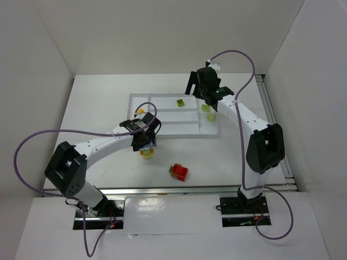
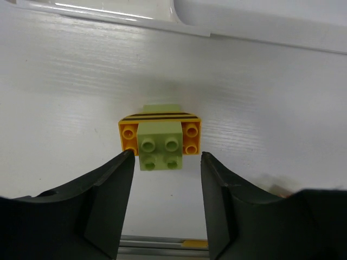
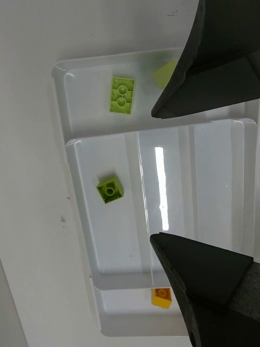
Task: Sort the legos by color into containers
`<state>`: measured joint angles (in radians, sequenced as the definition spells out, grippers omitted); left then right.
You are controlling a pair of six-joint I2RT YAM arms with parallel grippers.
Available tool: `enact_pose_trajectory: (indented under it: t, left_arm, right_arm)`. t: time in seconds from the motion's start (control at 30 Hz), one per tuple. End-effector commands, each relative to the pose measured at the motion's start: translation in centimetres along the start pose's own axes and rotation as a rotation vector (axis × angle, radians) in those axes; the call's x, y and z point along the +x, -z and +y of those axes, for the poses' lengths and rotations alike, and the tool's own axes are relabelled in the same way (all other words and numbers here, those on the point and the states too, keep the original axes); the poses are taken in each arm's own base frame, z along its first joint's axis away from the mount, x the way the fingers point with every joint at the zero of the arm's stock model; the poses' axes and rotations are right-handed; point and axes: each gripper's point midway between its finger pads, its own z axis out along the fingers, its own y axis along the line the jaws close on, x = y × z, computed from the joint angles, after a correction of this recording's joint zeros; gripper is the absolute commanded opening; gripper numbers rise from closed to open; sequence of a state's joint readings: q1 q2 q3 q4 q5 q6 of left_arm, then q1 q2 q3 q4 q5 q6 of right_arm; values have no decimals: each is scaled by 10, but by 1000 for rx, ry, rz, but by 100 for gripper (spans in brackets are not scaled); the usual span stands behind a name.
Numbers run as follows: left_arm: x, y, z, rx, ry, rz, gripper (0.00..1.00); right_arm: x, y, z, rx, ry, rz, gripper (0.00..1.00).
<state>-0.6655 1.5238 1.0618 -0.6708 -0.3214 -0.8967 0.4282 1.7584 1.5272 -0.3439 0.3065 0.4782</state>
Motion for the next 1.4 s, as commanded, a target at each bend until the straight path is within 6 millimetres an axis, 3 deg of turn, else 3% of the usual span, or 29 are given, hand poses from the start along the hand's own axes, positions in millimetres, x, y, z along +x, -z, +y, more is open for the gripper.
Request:
enact_pose_trajectory:
  t: [0.0, 0.37, 0.4, 0.57, 0.73, 0.87, 0.9, 0.97, 1.03, 1.07, 1.1, 1.13, 1.17, 1.2, 1.27, 1.33, 1.37]
  left_arm:
    - [-4, -6, -8, -1, 6, 1, 62]
    - [-4, -7, -14, 20, 9, 11, 55]
    - [-5, -7, -16, 26, 11, 5, 45]
    - [-10, -5, -16, 27, -12, -9, 25]
    - [-9, -8, -18, 27, -42, 3, 44]
    - [-5, -12, -18, 24, -46, 19, 25]
    - [-13, -5, -22, 45, -68, -2, 12]
    - [-28, 14, -26, 75, -91, -47, 0]
    - [-53, 43, -44, 171, -163, -114, 0]
    - [-66, 61, -47, 221, -173, -152, 0]
    - [-84, 81, -54, 274, -211, -199, 0]
    - [-86, 94, -61, 343, -235, -196, 0]
    - [-95, 106, -66, 395, -246, -226, 0]
    - [-108, 120, -68, 440, -244, -263, 0]
    - [-113, 140, -83, 570, -307, -270, 0]
    - [-123, 150, -90, 649, -317, -292, 0]
    - [-119, 159, -99, 737, -343, -272, 0]
  right_arm:
    - [-8, 3, 1, -11, -12, -25, 93]
    - [-3, 4, 0, -14, -19, -13, 93]
    - [-3, 5, 0, -14, -19, -13, 93]
    - [5, 15, 1, -47, -16, 16, 93]
    - [21, 27, -12, -72, -21, 50, 93]
    - [22, 41, -17, -77, -24, 41, 93]
    - [28, 45, -21, -71, -21, 52, 93]
    - [27, 55, -24, -88, -28, 57, 93]
    - [40, 61, -26, -135, -4, 91, 93]
    - [47, 69, -16, -228, -5, 125, 93]
    - [36, 83, -6, -318, -9, 84, 93]
    - [54, 87, -8, -372, -12, 123, 93]
    - [53, 94, -8, -426, -24, 120, 93]
    - [51, 117, 5, -552, -20, 119, 93]
    - [55, 132, 10, -635, -44, 105, 93]
    - [43, 153, 15, -701, -42, 62, 93]
    - [46, 156, 15, -709, -51, 72, 93]
